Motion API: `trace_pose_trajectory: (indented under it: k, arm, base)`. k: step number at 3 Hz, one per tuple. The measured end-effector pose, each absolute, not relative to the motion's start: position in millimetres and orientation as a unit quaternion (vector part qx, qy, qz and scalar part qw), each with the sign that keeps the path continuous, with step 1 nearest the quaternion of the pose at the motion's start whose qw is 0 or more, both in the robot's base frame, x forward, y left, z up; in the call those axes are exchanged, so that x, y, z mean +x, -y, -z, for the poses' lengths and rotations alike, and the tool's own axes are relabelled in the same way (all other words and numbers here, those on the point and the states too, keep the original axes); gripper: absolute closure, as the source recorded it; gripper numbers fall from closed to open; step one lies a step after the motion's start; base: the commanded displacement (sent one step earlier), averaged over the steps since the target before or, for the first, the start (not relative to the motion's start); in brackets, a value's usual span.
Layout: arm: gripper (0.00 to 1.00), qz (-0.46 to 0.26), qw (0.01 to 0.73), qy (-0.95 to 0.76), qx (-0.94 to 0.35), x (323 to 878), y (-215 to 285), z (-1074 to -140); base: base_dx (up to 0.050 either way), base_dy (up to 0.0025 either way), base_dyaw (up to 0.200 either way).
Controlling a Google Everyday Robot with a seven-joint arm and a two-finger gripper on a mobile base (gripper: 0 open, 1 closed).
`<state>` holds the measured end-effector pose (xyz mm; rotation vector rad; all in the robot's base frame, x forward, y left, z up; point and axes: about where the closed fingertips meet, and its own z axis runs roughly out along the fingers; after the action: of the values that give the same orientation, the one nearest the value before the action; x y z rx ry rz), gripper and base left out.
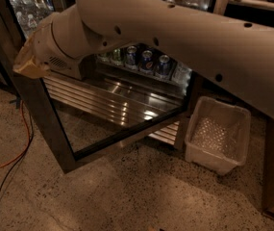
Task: Close right fridge door
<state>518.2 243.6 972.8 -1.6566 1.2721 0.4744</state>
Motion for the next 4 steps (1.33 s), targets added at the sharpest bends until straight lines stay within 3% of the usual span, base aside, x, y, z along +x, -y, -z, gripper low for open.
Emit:
trace_pose_trajectory:
  k: [1,2,3,4]
  arm:
    - [1.0,-0.169,0.498,-0.541,-0.656,529.1,-241.5,-975.8]
    - [1.0,-0.172,0.501,-0.538,-0.656,525.7,-243.5,-981.3]
    - [1.0,-0.172,0.501,-0.538,-0.656,525.6,-243.5,-981.3]
    - [1.0,-0.172,0.501,-0.538,-0.656,525.7,-243.5,-981.3]
  base:
    - [0.0,0.0,0.0]
    - [0.043,-0.00217,-0.1]
    - [0.048,-0.00001,0.0]
    - [0.0,0.0,0.0]
